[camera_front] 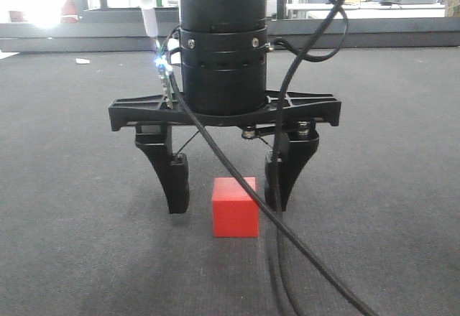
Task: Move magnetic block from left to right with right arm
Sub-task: 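Close the right gripper around the red cube, then lift the red cube up with the right gripper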
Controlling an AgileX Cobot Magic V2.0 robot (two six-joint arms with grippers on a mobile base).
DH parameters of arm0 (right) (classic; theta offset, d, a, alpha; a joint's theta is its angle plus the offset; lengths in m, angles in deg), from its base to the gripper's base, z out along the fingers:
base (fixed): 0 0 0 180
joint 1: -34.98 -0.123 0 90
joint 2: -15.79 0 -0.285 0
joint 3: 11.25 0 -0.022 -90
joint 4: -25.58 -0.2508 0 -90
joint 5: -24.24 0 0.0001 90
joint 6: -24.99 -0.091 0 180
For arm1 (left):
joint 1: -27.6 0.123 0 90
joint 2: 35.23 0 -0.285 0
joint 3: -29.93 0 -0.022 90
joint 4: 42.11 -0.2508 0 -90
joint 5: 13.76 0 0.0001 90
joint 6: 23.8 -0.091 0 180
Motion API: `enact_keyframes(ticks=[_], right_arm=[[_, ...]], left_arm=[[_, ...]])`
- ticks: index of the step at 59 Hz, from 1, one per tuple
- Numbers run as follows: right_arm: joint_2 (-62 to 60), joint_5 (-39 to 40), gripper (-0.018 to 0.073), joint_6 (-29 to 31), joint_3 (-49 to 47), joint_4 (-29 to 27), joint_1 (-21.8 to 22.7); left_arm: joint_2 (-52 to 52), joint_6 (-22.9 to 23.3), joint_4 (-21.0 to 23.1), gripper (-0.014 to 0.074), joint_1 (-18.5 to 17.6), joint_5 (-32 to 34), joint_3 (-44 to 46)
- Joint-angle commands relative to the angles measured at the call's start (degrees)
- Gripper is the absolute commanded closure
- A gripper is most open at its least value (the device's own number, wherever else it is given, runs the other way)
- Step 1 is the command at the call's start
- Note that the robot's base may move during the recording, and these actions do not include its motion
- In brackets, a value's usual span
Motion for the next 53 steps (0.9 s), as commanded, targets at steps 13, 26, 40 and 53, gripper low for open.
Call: enact_keyframes(ticks=[13, 26, 40, 53], right_arm=[[-2.9, 1.0, -0.0048, -0.8, -1.0, 0.7, 0.0], [-2.9, 1.6, 0.0199, -0.8, -1.0, 0.6, 0.0], [-2.9, 0.9, 0.0370, -0.8, -1.0, 1.3, 0.0], [-6.0, -0.7, 0.0368, 0.0, -1.0, 1.7, 0.0]], left_arm=[[0.8, 0.2, 0.0, 0.0713, 0.0, 5.1, -0.4], [0.8, 0.2, 0.0, 0.0713, 0.0, 5.1, -0.4], [0.8, 0.2, 0.0, 0.0713, 0.0, 5.1, -0.4], [0.8, 0.2, 0.0, 0.0713, 0.0, 5.1, -0.4]])
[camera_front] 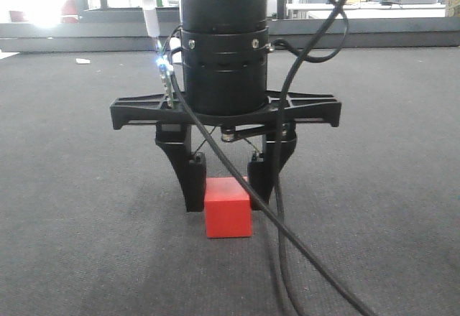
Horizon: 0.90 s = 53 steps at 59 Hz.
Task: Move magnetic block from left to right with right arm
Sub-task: 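Lift the red cube up with the right gripper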
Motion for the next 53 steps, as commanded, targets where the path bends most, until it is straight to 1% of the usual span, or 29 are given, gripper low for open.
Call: enact_keyframes(ticks=[1, 12, 18, 25, 30, 39, 46, 51, 53], right_arm=[[-5.7, -1.1, 0.0368, 1.0, -1.3, 1.5, 0.0], [-11.9, -0.5, 0.0368, 7.7, -0.3, 3.2, 1.3], [-16.0, 2.3, 0.0368, 11.7, 3.5, 2.8, 3.2], [-22.0, 7.5, 0.0368, 18.1, 11.9, 0.4, 7.1], [-26.8, 13.1, 0.0368, 23.9, 17.5, -1.9, 10.8], [-36.5, 22.6, 0.0368, 37.1, 28.3, -6.3, 19.3], [-43.7, 26.6, 0.0368, 42.6, 34.5, -7.0, 26.3], [-49.5, 29.8, 0.0368, 45.6, 39.0, -7.0, 33.1], [-51.3, 31.0, 0.0368, 46.4, 40.3, -7.0, 35.1]], left_arm=[[0.8, 0.2, 0.0, 0.0713, 0.0, 5.1, -0.4], [0.8, 0.2, 0.0, 0.0713, 0.0, 5.1, -0.4], [0.8, 0.2, 0.0, 0.0713, 0.0, 5.1, -0.4], [0.8, 0.2, 0.0, 0.0712, 0.0, 5.1, -0.4], [0.8, 0.2, 0.0, 0.0713, 0.0, 5.1, -0.4], [0.8, 0.2, 0.0, 0.0713, 0.0, 5.1, -0.4], [0.8, 0.2, 0.0, 0.0713, 0.0, 5.1, -0.4], [0.8, 0.2, 0.0, 0.0713, 0.0, 5.1, -0.4], [0.8, 0.2, 0.0, 0.0713, 0.0, 5.1, -0.4]])
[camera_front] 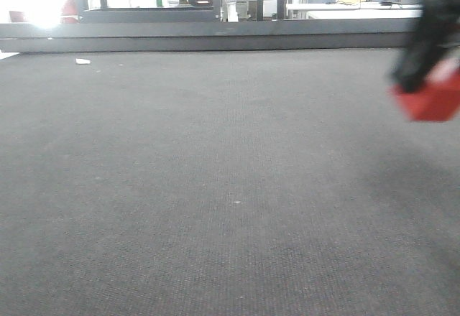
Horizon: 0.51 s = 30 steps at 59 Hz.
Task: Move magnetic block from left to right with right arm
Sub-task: 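Lift the red cube up with the right gripper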
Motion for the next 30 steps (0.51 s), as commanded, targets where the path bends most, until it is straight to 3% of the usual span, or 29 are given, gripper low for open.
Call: enact_keyframes(ticks=[1, 13, 21, 30], right_arm=[[-6.7, 7.2, 0.0368, 4.4, 2.3, -0.4, 5.9], [-18.6, 20.6, 0.0368, 9.7, 11.1, 0.0, 15.5], [-26.8, 28.6, 0.0368, 9.7, 15.9, 0.9, 16.6], [-36.2, 33.8, 0.0368, 9.7, 21.2, 5.6, 16.6]], left_arm=[[0.8, 0.2, 0.0, 0.0713, 0.0, 5.1, -0.4], [0.8, 0.2, 0.0, 0.0713, 0.0, 5.1, -0.4], [0.8, 0.2, 0.0, 0.0712, 0.0, 5.1, -0.4], [0.8, 0.2, 0.0, 0.0713, 0.0, 5.1, -0.4]])
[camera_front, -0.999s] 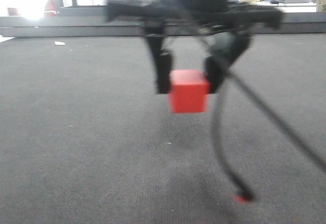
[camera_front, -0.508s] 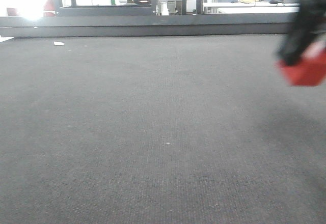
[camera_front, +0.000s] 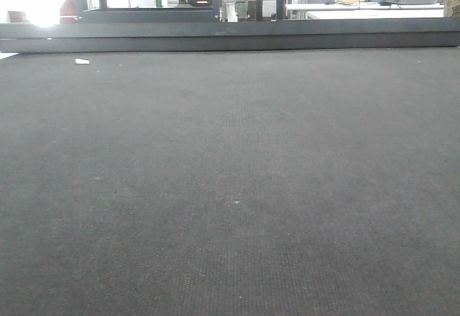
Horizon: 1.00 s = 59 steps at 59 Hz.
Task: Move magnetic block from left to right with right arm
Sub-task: 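Lift the red cube up with the right gripper, then drive the base past the red table holding the cube in the right gripper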
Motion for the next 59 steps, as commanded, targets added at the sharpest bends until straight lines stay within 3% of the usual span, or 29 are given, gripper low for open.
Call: enact_keyframes(ticks=[1, 22, 59], right_arm=[[-5.0, 7.8, 0.0368, 0.8, 0.9, 3.4, 0.4], [-19.3, 7.4, 0.0368, 0.8, 5.9, 4.6, 0.4], [-19.9, 7.2, 0.0368, 0.8, 5.9, 4.6, 0.4]], left_arm=[[0.8, 0.2, 0.0, 0.0713, 0.0, 5.1, -0.4], [0.8, 0.2, 0.0, 0.0713, 0.0, 5.1, -0.4], [0.8, 0.2, 0.0, 0.0713, 0.0, 5.1, -0.4]])
